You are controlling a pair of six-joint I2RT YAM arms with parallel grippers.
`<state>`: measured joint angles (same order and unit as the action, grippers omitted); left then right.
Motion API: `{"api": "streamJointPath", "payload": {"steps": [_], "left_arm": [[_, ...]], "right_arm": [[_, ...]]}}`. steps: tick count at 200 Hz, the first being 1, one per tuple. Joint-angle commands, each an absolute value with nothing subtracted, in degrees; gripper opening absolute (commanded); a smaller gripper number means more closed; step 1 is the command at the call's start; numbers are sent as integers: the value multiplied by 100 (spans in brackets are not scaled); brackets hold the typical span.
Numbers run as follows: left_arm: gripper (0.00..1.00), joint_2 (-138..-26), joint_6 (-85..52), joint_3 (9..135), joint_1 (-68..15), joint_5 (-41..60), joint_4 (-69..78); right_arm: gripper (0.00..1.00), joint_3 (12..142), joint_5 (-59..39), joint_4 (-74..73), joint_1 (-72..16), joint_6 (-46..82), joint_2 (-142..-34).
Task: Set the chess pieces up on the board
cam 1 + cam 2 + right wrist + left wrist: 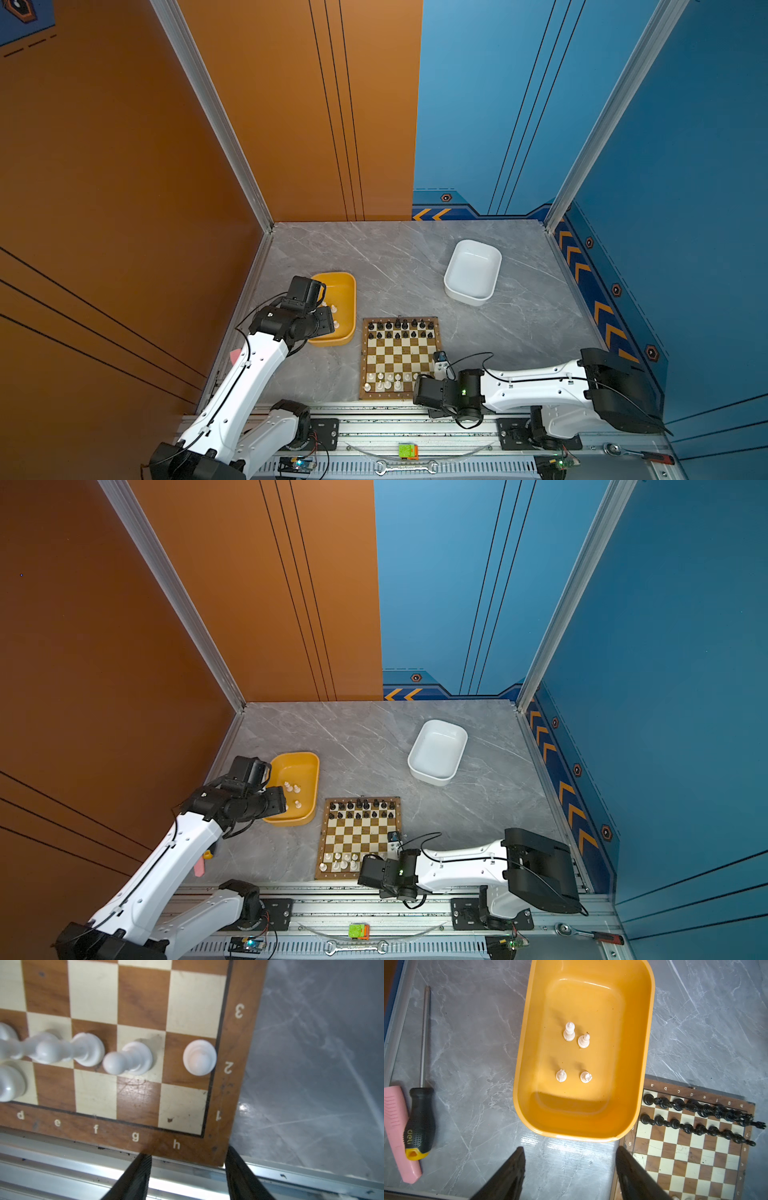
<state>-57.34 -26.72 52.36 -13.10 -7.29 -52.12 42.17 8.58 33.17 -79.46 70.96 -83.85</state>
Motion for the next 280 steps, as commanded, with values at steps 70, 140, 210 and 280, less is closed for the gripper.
{"api": "streamJointPath", "payload": {"steps": [70, 140, 210, 280], "left_arm": [[70, -6026, -2475, 5649, -1318, -887, -5268], [70, -6206, -2389, 5833, -1282, -1006, -5266], [71, -6481, -2280, 6216, -1198, -1129, -5267], [70, -6780, -2447, 6288, -828, -855, -5090]], "right_arm": [[58, 4305, 858, 2910, -7409, 6757, -8775], [57, 4439, 551, 2730, -6901, 6299, -9055], [57, 4743, 249, 2750, -6182, 5619, -9385], [59, 5295, 192, 3987, -6025, 5143, -8843]]}}
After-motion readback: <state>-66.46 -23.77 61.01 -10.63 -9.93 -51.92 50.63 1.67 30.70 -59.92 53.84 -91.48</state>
